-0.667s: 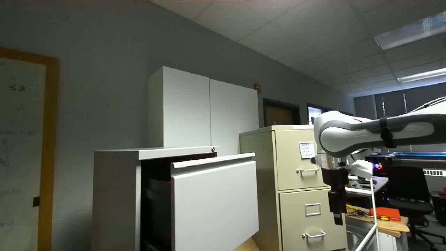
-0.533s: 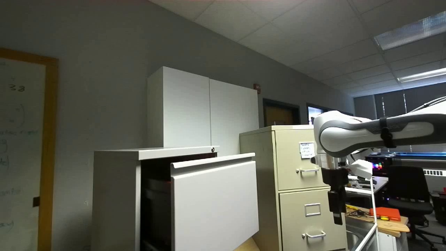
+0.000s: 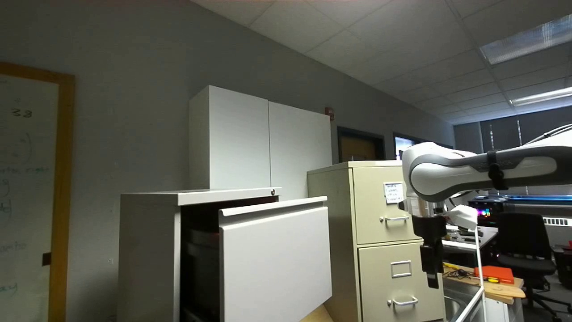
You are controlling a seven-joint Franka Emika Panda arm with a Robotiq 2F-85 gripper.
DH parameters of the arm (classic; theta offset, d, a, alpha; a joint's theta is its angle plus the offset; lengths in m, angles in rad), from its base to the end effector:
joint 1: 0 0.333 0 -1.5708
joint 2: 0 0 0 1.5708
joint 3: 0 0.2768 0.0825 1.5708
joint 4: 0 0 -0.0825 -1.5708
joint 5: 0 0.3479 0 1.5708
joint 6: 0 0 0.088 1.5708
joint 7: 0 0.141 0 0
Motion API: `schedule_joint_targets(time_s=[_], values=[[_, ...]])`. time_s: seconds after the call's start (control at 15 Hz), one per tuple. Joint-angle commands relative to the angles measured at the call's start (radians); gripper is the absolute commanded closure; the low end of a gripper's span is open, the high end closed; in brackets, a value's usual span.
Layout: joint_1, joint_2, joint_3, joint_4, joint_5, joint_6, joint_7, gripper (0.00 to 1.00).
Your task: Close the top drawer of the white file cabinet
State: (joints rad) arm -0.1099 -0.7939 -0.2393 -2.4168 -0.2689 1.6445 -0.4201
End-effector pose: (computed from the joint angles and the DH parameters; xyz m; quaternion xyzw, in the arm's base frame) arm 0.2762 -0.1471 0.5029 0.9956 0.0793 -0.0128 0.0477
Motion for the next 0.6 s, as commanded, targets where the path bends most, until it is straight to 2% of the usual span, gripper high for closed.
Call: schedule_joint_targets(time_s=[0.0, 0.33, 0.4, 0.47, 0.53], values=[[0.031, 0.010, 0.005, 0.023, 0.016, 0.031, 0.027, 0.00], [0.079, 0.012, 0.062, 0.062, 0.040, 0.083, 0.055, 0.00], [0.087, 0.010, 0.077, 0.072, 0.042, 0.093, 0.068, 0.22], [0.093, 0.004, 0.098, 0.082, 0.041, 0.112, 0.090, 0.25], [0.099, 0.003, 0.115, 0.096, 0.042, 0.126, 0.110, 0.33]])
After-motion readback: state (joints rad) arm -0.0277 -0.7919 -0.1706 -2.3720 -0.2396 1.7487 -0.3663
